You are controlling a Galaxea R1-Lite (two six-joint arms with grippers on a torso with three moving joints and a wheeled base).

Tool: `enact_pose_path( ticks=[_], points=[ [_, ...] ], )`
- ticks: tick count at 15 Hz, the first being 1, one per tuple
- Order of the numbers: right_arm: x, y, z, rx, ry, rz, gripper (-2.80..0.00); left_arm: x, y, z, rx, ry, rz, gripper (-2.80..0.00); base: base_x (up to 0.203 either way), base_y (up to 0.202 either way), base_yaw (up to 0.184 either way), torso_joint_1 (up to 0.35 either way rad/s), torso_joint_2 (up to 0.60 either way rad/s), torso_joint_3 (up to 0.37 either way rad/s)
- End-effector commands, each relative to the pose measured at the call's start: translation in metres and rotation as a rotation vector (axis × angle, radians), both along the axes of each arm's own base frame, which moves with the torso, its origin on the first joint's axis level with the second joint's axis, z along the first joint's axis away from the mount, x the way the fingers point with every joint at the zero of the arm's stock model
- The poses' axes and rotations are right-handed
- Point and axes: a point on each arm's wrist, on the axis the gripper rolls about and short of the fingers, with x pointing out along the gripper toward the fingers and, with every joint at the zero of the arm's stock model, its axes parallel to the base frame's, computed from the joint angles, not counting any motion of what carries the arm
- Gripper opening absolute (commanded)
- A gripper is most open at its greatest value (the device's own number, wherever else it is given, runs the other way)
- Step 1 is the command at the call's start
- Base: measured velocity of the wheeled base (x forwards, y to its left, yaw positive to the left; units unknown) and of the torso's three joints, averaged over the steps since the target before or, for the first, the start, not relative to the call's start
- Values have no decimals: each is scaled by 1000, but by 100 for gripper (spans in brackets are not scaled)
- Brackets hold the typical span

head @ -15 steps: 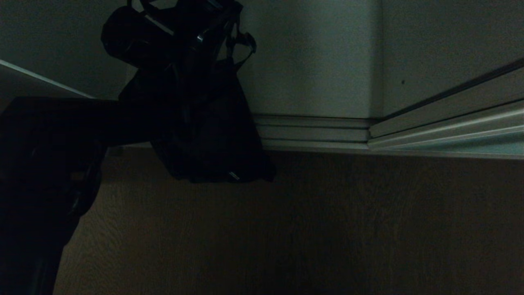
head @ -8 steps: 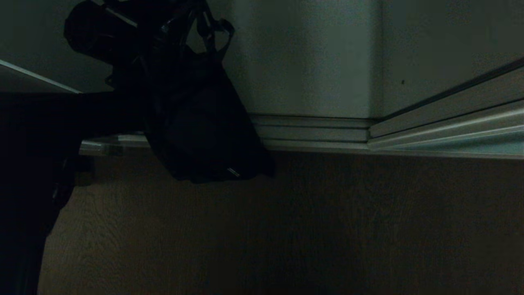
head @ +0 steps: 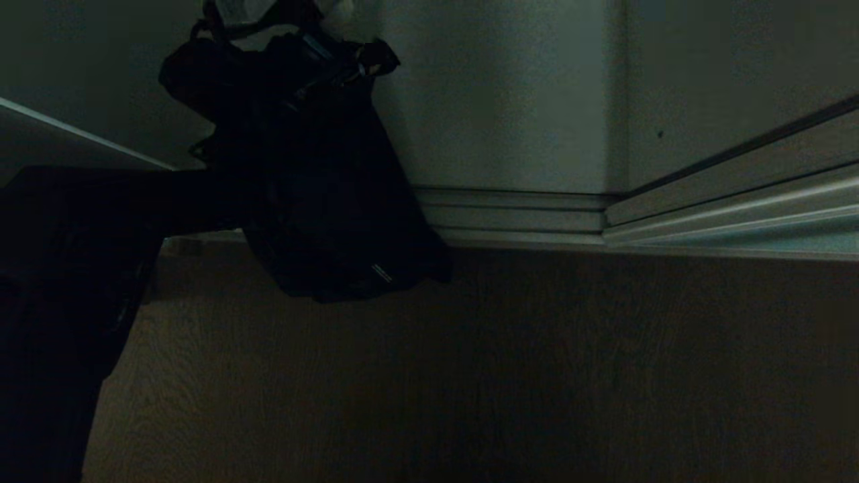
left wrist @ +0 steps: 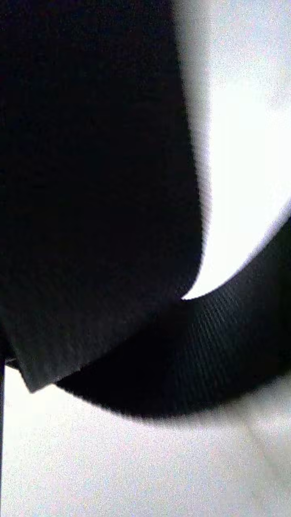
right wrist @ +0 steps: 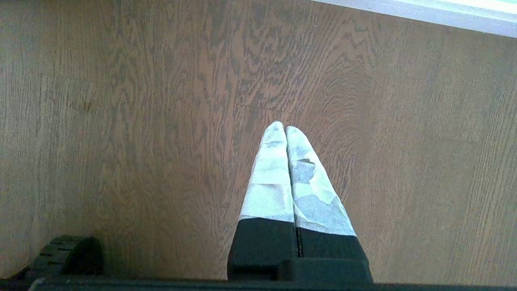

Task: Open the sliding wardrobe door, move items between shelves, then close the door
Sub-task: Place the bag on the lower shelf

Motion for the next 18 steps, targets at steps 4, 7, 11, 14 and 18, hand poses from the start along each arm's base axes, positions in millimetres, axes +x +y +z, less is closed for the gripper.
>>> enact_pose_path(
  ticks=[4,7,11,14,18],
  points=[
    [0,0,0,-1,-2,1,-280,23,9,-22,100,172,111,-280,0,0,0,0,0,0],
    [0,0,0,-1,-3,0,-280,26,13,-24,79,176,148,-280,0,0,0,0,0,0],
    [0,0,0,-1,-4,1,-280,24,14,-22,69,173,185,-280,0,0,0,0,0,0],
    [0,0,0,-1,-2,1,-280,18,16,-14,120,118,299,-280,0,0,0,0,0,0],
    [0,0,0,-1,-3,1,-280,14,19,-9,138,124,304,-280,0,0,0,0,0,0]
  ],
)
